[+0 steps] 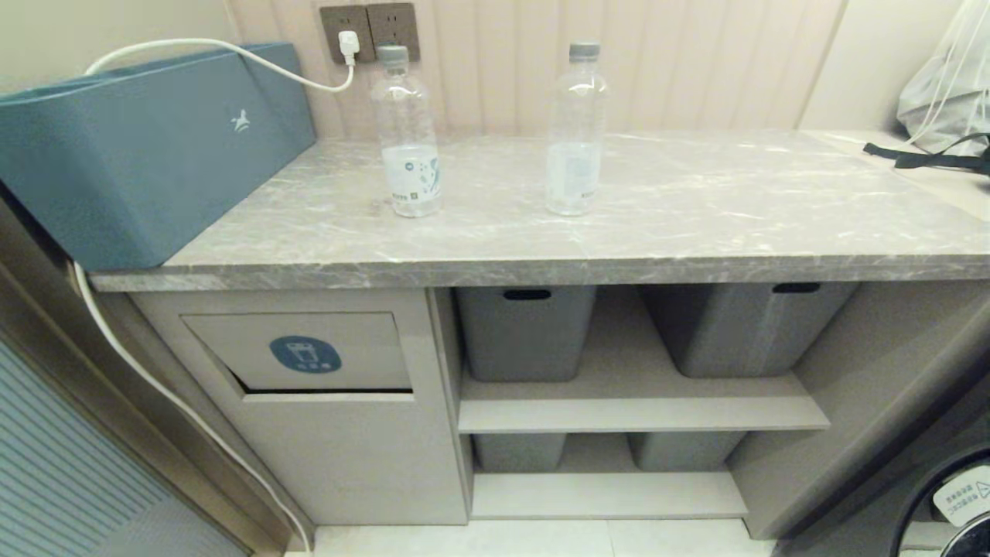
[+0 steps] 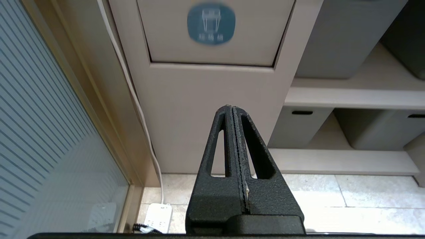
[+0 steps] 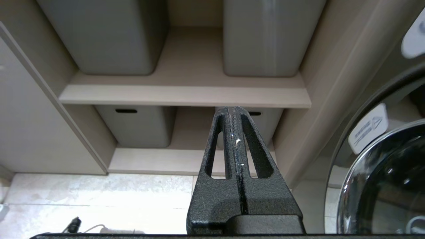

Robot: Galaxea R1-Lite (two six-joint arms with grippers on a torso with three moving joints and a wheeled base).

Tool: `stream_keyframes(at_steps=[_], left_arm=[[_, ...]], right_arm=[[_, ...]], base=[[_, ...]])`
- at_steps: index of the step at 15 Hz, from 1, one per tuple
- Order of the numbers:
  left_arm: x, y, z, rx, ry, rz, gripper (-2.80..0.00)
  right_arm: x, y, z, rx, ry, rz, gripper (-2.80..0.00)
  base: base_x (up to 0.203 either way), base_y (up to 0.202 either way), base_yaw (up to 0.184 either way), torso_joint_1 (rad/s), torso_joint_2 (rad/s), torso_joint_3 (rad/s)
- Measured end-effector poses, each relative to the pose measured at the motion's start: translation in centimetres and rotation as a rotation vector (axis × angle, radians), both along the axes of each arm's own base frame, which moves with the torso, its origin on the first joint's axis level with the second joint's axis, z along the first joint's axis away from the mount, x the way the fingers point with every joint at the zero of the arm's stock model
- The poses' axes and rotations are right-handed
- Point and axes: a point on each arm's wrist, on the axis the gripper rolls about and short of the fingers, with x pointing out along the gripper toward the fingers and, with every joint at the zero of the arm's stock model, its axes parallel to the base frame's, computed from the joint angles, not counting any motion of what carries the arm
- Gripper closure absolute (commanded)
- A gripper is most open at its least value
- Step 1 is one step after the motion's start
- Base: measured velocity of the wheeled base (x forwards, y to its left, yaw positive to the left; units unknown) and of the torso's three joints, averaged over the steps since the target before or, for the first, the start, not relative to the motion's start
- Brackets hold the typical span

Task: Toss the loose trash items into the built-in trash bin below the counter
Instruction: Pick up the garbage

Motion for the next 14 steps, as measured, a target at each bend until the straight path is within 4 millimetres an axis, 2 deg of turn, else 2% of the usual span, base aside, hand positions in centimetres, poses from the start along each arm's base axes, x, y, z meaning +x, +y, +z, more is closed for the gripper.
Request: stream_keyframes(at_steps=[12, 14], left_arm=[[0.0, 0.0, 0.0, 0.02, -0.003, -0.008, 0.0], [-0.2, 0.0, 1.4, 0.04, -0.052, -0.025, 0.0]], right_arm=[[0.0, 0.0, 0.0, 0.006, 0.0, 0.0, 0.0], [0.0, 0.0, 0.0, 0.006, -0.002, 0.0, 0.0]], base=[[0.0, 0.0, 0.0, 0.23, -0.52, -0.285], [0.0, 0.0, 0.0, 0.201, -0.43, -0.23]])
